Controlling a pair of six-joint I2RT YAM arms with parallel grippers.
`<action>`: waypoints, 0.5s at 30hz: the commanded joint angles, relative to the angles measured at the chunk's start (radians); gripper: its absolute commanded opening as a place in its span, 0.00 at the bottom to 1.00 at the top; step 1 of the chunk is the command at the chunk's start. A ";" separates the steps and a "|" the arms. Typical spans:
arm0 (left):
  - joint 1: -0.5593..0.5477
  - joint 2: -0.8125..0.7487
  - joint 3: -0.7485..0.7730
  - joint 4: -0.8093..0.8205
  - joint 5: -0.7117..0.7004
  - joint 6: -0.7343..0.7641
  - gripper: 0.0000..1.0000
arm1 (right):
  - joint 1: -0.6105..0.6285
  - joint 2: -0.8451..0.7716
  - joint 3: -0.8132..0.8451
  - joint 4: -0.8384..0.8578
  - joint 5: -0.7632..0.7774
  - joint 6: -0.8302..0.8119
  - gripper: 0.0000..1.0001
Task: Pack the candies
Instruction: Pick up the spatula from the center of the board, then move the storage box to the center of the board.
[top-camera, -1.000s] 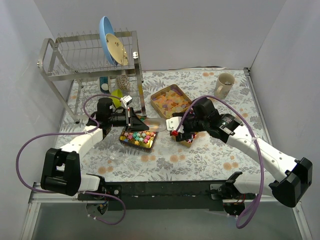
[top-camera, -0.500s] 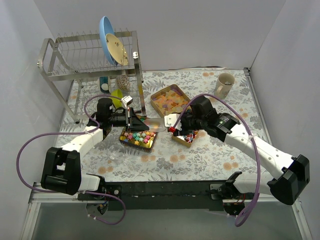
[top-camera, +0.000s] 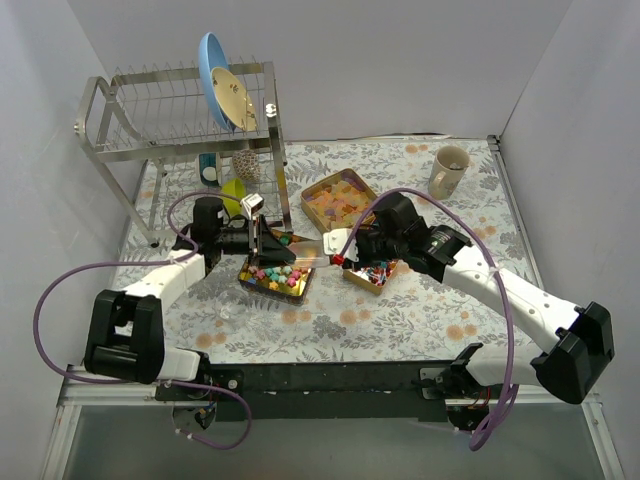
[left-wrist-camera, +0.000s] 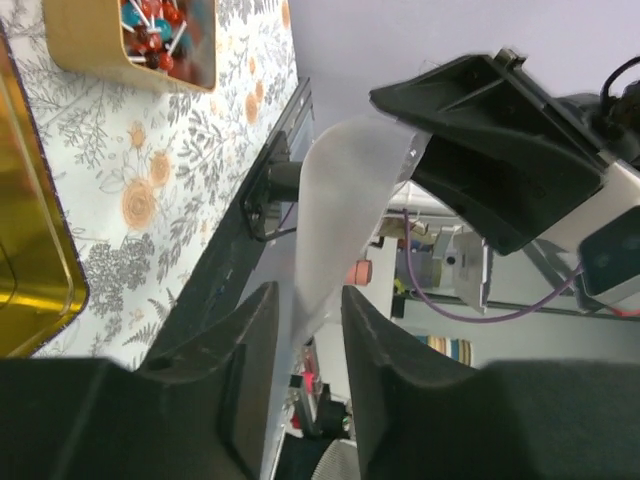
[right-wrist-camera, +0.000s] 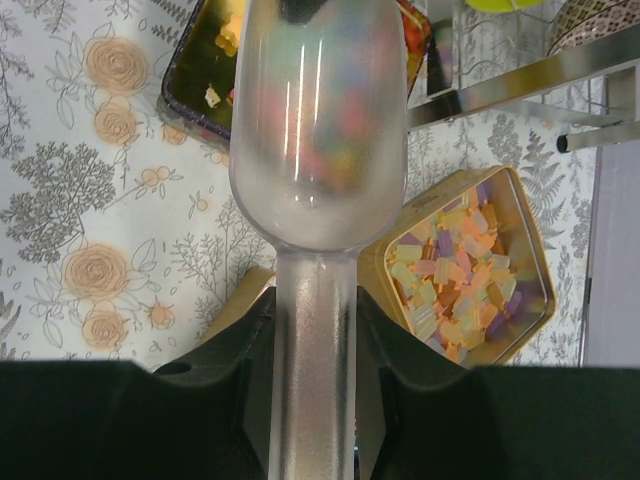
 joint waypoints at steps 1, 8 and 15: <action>0.079 0.057 0.140 -0.267 0.009 0.269 0.40 | -0.008 -0.012 0.052 -0.102 0.023 -0.040 0.01; 0.156 0.094 0.431 -0.838 -0.336 0.809 0.59 | -0.069 0.042 0.162 -0.268 0.009 -0.126 0.01; 0.156 0.022 0.389 -0.865 -0.638 0.937 0.56 | -0.086 0.233 0.351 -0.393 0.041 -0.213 0.01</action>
